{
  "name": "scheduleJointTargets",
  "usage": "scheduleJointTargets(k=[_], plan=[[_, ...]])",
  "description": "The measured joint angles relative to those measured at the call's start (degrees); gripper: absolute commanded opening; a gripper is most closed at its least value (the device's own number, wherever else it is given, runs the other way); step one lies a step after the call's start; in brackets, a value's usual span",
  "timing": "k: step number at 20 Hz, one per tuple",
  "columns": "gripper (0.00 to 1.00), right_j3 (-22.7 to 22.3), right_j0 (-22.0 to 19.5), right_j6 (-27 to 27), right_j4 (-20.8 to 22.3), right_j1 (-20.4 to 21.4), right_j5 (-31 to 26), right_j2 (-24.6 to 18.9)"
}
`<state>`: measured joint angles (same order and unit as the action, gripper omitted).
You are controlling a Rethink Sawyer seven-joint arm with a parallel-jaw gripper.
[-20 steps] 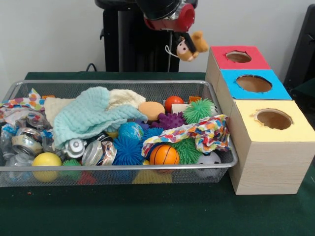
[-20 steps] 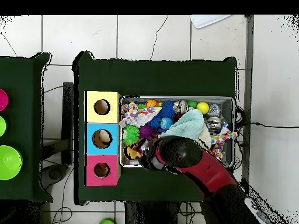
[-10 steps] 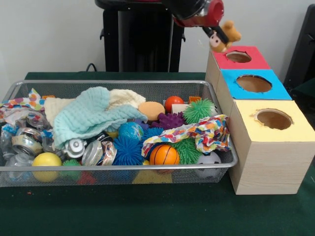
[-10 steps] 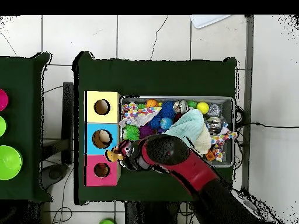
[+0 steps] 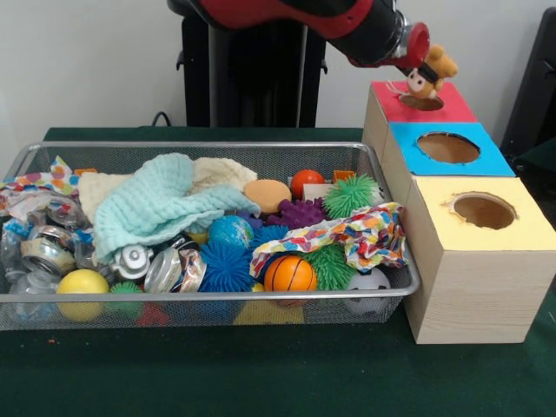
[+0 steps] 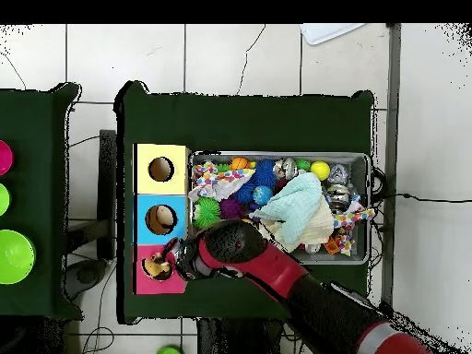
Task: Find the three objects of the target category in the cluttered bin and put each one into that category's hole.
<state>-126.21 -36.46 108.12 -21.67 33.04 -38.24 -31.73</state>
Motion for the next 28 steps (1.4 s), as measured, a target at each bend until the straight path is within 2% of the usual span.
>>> scheduleJointTargets(k=[4,11,19,28], plan=[[0.0,0.02,1.15,0.0,2.61,-3.29,0.0,0.01],[0.0,0.57,1.68,0.0,5.98,-6.1,-0.08,0.25],[0.0,1.94,2.07,0.0,8.41,-5.95,-1.56,0.71],[0.0,2.38,3.44,0.0,10.88,-3.58,-1.53,1.01]])
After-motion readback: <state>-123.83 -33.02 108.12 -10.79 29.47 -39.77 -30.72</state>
